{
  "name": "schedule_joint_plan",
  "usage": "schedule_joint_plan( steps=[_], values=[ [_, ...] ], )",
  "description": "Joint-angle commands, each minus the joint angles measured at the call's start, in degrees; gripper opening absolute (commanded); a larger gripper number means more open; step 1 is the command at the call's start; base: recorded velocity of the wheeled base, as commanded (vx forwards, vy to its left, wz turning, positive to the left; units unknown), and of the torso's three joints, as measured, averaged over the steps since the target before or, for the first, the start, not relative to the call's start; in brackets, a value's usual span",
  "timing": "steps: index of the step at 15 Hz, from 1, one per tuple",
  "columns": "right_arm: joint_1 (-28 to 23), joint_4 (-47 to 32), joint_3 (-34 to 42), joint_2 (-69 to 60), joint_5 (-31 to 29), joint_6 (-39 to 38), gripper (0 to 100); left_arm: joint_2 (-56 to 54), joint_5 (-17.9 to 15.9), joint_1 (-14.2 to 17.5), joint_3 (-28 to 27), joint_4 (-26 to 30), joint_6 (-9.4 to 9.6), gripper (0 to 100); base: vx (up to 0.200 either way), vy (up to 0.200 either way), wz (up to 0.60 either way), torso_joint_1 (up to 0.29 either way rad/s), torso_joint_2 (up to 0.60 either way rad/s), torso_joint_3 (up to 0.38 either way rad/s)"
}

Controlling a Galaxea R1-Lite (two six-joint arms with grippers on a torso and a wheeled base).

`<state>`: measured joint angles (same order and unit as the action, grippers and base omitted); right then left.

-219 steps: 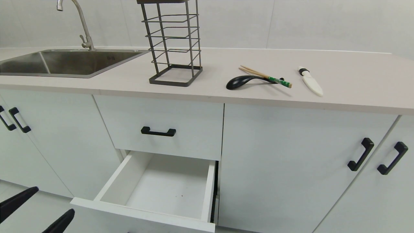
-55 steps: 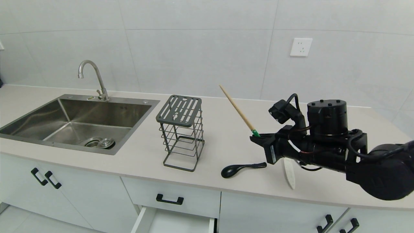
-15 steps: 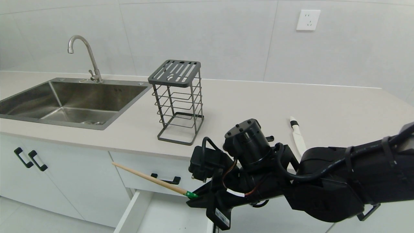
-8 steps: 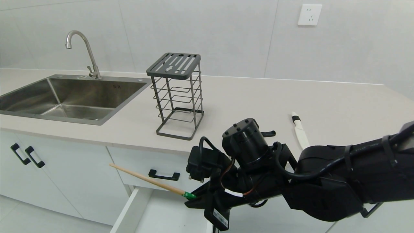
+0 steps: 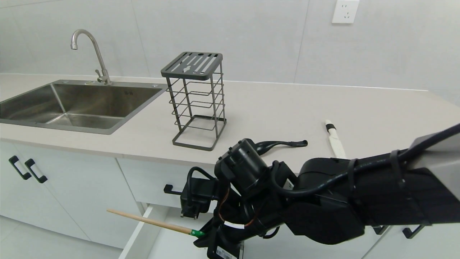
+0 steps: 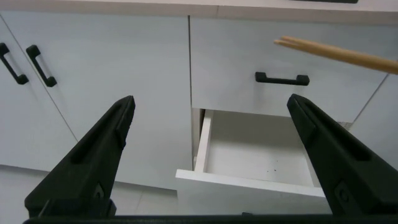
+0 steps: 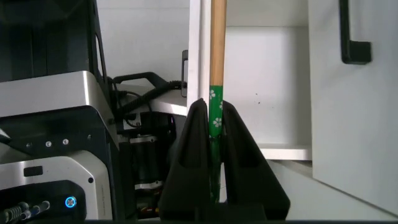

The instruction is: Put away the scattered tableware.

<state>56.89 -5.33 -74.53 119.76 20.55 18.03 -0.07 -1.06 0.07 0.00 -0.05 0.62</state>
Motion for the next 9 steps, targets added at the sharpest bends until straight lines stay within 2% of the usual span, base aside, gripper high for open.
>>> schedule_joint_plan(
  steps=[1,9],
  values=[
    [-0.03,-0.12,-1.93,3.55,0.01,-0.01,0,0.07,0.01,0.01,0.0,0.05,-0.01,100,0.0,0.0,0.0,-0.085,0.16,0.076],
    [-0.64,-0.21,-2.46,5.57,0.01,0.52,0,0.07,0.01,0.01,0.0,0.05,-0.01,100,0.0,0.0,0.0,-0.226,0.4,0.179]
  ],
)
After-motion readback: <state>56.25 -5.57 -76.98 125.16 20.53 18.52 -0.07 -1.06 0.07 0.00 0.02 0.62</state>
